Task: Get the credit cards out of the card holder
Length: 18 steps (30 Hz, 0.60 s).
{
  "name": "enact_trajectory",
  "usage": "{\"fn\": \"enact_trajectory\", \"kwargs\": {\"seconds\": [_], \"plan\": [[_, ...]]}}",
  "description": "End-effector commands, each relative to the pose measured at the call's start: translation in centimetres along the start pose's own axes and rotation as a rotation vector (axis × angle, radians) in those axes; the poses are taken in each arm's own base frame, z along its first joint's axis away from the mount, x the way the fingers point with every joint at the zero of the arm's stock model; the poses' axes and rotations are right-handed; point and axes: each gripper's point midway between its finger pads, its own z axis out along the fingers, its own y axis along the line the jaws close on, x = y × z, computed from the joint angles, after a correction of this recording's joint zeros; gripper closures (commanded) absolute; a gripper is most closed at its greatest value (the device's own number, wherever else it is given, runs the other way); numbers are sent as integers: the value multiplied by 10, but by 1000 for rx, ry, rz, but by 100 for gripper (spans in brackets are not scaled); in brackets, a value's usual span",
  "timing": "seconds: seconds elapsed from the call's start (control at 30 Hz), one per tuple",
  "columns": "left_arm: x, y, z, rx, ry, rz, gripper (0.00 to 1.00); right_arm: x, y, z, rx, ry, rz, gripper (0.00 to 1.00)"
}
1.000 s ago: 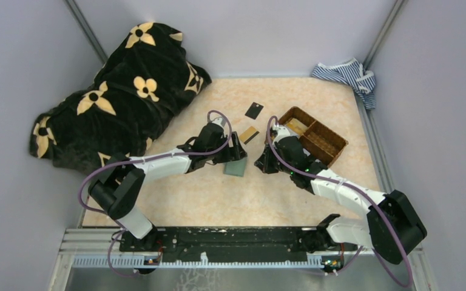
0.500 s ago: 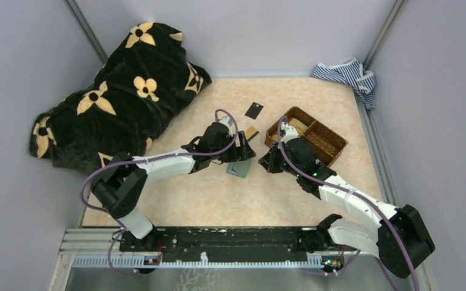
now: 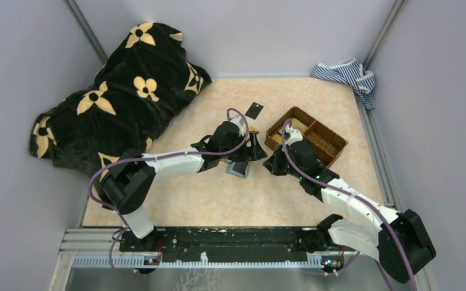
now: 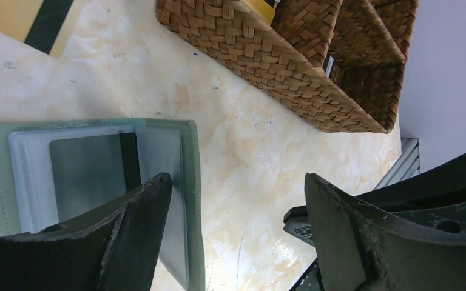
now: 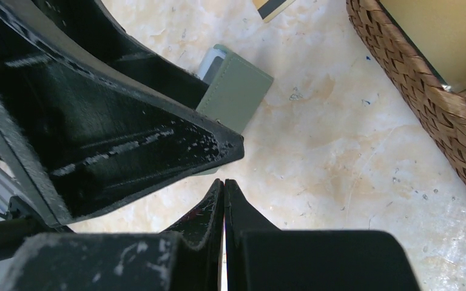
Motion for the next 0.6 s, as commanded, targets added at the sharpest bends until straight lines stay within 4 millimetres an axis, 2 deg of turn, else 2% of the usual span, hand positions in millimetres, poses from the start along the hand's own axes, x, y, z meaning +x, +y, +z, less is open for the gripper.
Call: {"fn": "enact_trajectory", "kwargs": {"seconds": [0.0,0.3,0.57], "plan": [[6,-17,8,45,20,1,15,-23,4,-9,-13,-87,7,100],[38,-22,26,58,89,-14,15,-27,1,-16,1,-107,6,100],[59,1,41,-16,127,-60,14,-23,0,-12,-8,-113,55,100]]}}
